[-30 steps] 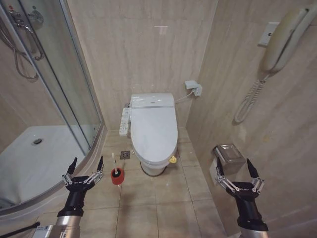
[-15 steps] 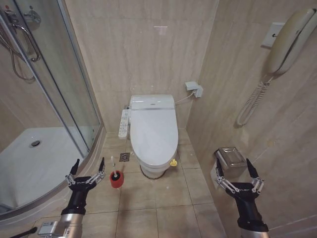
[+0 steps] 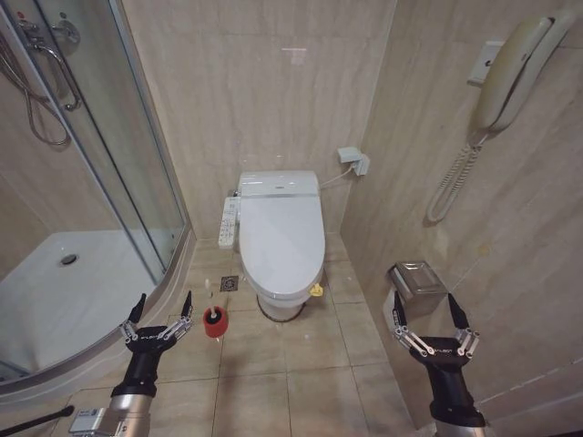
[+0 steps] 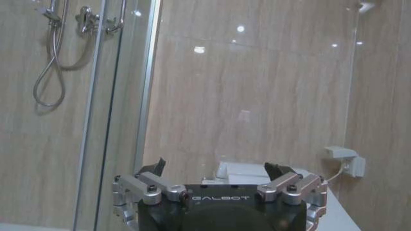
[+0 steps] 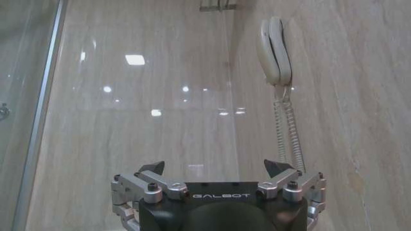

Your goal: Open the toilet lid, clean the toilet bowl with a toilet brush, close the toilet lid, and flush.

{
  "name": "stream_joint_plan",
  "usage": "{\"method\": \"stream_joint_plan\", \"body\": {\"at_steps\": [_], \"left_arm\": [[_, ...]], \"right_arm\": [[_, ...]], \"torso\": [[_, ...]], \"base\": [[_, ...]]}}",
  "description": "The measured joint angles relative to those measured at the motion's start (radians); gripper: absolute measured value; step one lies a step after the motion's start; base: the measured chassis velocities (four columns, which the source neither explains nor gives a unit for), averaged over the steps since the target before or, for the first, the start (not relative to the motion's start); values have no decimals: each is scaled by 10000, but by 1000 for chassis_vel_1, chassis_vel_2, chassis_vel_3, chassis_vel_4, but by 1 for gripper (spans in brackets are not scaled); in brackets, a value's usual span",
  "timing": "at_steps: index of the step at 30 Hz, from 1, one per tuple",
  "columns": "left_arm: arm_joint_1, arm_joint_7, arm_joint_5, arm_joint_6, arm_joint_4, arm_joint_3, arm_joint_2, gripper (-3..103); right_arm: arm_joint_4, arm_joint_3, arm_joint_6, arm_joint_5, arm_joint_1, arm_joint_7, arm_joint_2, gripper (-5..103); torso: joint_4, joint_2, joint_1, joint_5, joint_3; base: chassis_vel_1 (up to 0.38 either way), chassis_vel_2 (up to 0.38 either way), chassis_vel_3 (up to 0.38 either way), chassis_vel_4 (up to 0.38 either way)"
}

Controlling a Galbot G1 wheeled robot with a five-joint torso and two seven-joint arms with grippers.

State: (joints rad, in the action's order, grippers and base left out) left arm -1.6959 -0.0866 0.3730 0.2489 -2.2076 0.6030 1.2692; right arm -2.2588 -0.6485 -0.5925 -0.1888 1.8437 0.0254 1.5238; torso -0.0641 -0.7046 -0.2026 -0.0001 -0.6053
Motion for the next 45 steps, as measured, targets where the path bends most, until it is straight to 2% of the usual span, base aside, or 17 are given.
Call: {"method": "stream_joint_plan", "body": {"at_steps": [16, 30, 33, 35, 37, 41, 45], "left_arm": [[105, 13, -13, 2, 151, -119, 68, 100], [136, 29, -67, 56, 288, -181, 145, 100], [146, 29, -145, 63, 330, -204, 204, 100], [130, 32, -195, 69, 331, -229, 235, 100], [113, 32, -208, 72, 330, -228, 241, 100], [125, 33, -204, 76, 330, -117, 230, 100], [265, 33, -157, 77, 491, -57, 201, 100]], "right_arm": [[290, -157, -138, -110, -105, 194, -7, 100], [444, -95, -121, -122, -210, 6, -10, 100], [426, -39, -172, -103, -219, -70, -13, 100], [398, -7, -218, -100, -225, -104, -16, 100], [398, 2, -225, -92, -239, -122, -19, 100], [544, 40, -198, 132, -309, -328, -43, 100], [848, 135, -207, 539, -301, -434, -62, 100]], "torso": [[-1, 0, -1, 0, 0], [-2, 1, -3, 1, -1], [7, 5, -14, 1, -6], [-7, 5, -15, -1, -6], [-2, 6, -16, 2, -7], [10, 4, -6, 0, -2], [-3, -1, 4, 2, 2]], "base": [[-33, 29, 35, -33], [-226, 221, 221, -223], [-263, 253, 253, -215], [-217, 213, 182, -206], [-167, 180, 0, -88], [-7, 31, 7, 12], [50, -82, -55, 60]]}}
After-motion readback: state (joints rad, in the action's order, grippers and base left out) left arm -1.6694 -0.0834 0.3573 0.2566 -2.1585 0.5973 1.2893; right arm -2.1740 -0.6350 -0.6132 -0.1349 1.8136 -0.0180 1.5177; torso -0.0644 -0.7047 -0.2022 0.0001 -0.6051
